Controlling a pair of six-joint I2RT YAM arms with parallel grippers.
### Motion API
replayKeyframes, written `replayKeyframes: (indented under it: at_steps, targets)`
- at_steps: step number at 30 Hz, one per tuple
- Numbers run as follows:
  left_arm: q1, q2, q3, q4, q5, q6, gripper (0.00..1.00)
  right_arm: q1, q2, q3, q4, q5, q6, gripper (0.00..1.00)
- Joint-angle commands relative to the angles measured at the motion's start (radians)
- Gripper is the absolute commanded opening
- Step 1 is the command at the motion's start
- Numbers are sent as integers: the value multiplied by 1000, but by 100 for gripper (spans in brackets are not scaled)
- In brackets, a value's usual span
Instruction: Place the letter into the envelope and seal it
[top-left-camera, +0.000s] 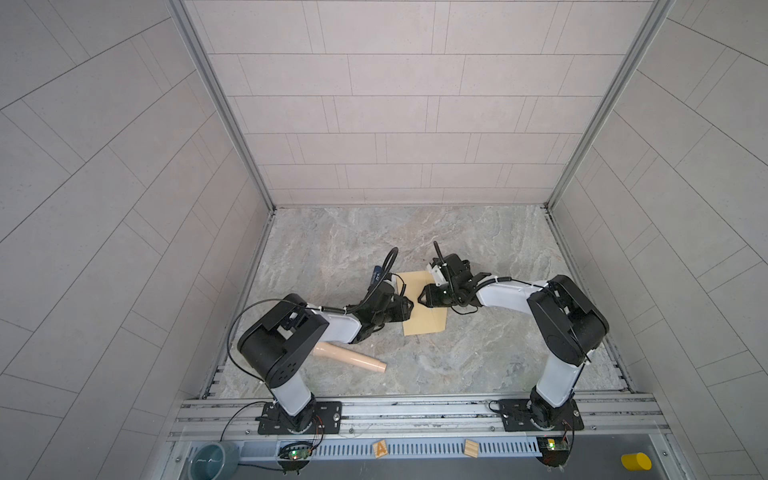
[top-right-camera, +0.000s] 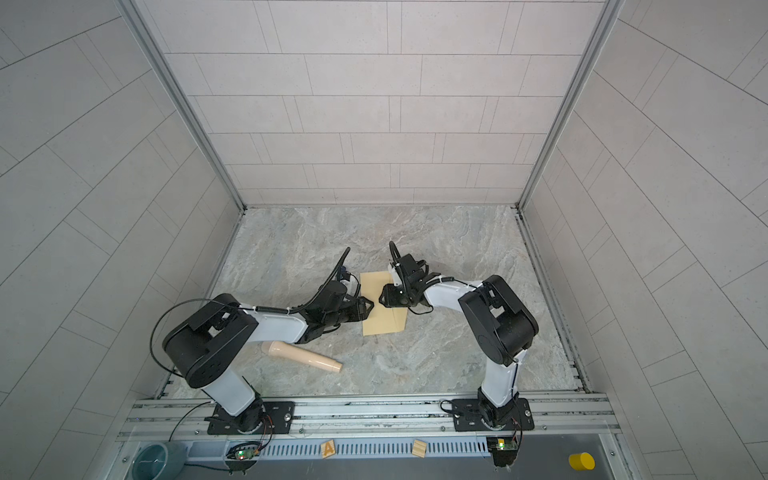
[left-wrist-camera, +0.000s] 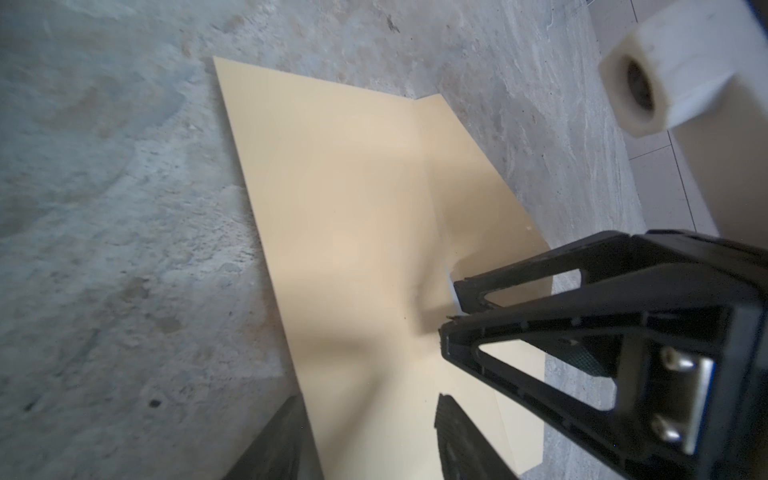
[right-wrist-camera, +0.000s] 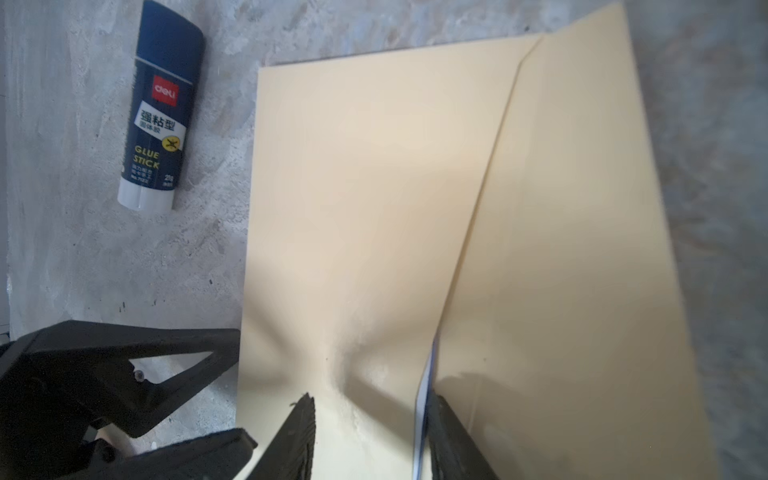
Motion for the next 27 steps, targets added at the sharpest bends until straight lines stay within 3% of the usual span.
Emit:
replayKeyframes:
  at_steps: [1,17,27]
  targets:
    - [1,25,-4,-19,11,-8,57,6,24,3,12,-18,24,44]
    - [0,27,-10,-4,13,-9,56,6,34,-6,54,-54,60,44]
    - [1,-30,-8,-35,-6,3,58,-12,-46,-11,15,-23,40,45]
